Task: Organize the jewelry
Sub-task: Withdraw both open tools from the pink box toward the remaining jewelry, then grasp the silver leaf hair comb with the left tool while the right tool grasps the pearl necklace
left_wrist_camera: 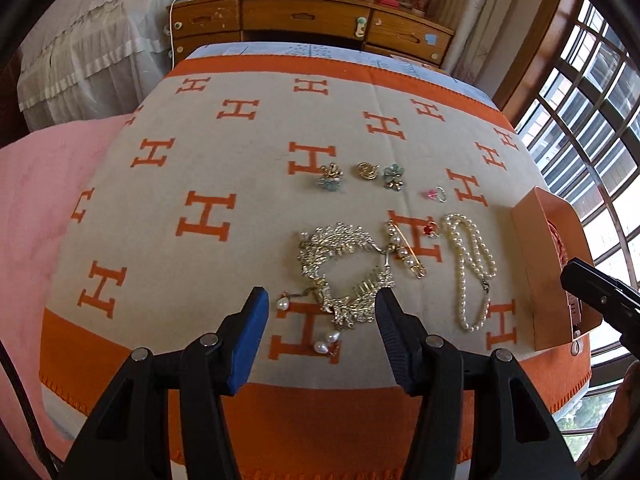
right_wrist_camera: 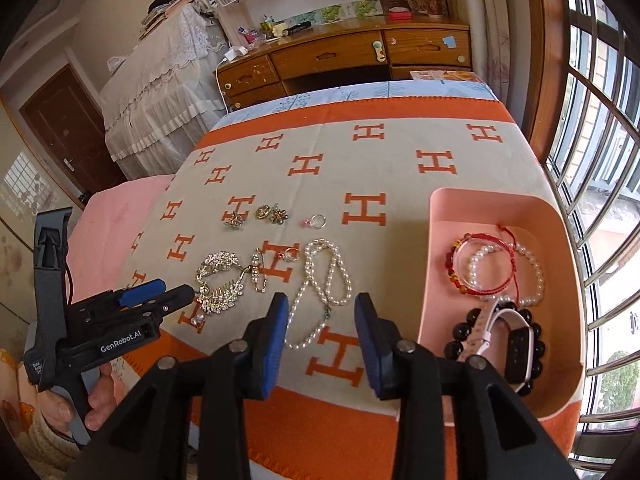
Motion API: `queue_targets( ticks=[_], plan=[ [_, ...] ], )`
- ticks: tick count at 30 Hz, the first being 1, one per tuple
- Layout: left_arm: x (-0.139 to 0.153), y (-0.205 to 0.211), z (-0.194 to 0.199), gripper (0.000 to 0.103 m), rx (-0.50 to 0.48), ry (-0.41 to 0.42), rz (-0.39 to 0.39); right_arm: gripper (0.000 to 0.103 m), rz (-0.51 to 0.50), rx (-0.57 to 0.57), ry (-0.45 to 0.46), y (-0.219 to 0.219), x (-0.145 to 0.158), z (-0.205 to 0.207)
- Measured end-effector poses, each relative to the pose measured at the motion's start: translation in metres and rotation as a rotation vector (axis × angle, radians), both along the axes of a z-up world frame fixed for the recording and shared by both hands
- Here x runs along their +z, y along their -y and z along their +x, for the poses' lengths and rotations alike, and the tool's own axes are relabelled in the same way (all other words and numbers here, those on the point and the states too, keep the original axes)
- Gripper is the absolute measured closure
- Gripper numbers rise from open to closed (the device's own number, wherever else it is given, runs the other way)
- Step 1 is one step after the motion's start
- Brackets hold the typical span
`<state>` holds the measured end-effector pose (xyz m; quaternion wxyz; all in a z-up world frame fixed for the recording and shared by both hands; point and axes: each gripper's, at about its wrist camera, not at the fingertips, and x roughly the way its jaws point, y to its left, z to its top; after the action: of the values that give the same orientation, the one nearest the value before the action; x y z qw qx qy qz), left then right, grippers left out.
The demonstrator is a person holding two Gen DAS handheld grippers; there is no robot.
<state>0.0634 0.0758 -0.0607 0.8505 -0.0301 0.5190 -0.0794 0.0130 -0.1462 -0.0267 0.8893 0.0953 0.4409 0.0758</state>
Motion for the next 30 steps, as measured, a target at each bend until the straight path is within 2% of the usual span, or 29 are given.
queue_targets(
  ticks=[8,10,13,19,26,30],
  plan=[
    [-0.013,-0.008,0.012,0.05,0.027,-0.043,-0.037,0.068,0.008,0.055,-0.028,-0.014,-0.017,0.022],
    [-0.016,-0.006,0.017,0.058,0.034,-0.062,-0.036,0.068,0.009,0.056,-0.039,-0.014,-0.021,0.028],
    [-0.021,-0.006,0.029,0.064,0.049,-0.114,-0.045,0.068,0.024,0.053,-0.056,-0.013,-0.026,0.038],
    [-0.032,-0.006,0.049,0.069,0.078,-0.242,-0.074,0.068,0.078,0.067,-0.067,-0.011,-0.028,0.053],
    [-0.035,-0.004,0.06,0.074,0.096,-0.285,-0.05,0.068,0.128,0.083,-0.091,-0.011,-0.032,0.065],
    [-0.035,0.003,0.065,0.075,0.08,-0.292,0.002,0.068,0.135,0.089,-0.086,-0.012,-0.031,0.065]
  ],
)
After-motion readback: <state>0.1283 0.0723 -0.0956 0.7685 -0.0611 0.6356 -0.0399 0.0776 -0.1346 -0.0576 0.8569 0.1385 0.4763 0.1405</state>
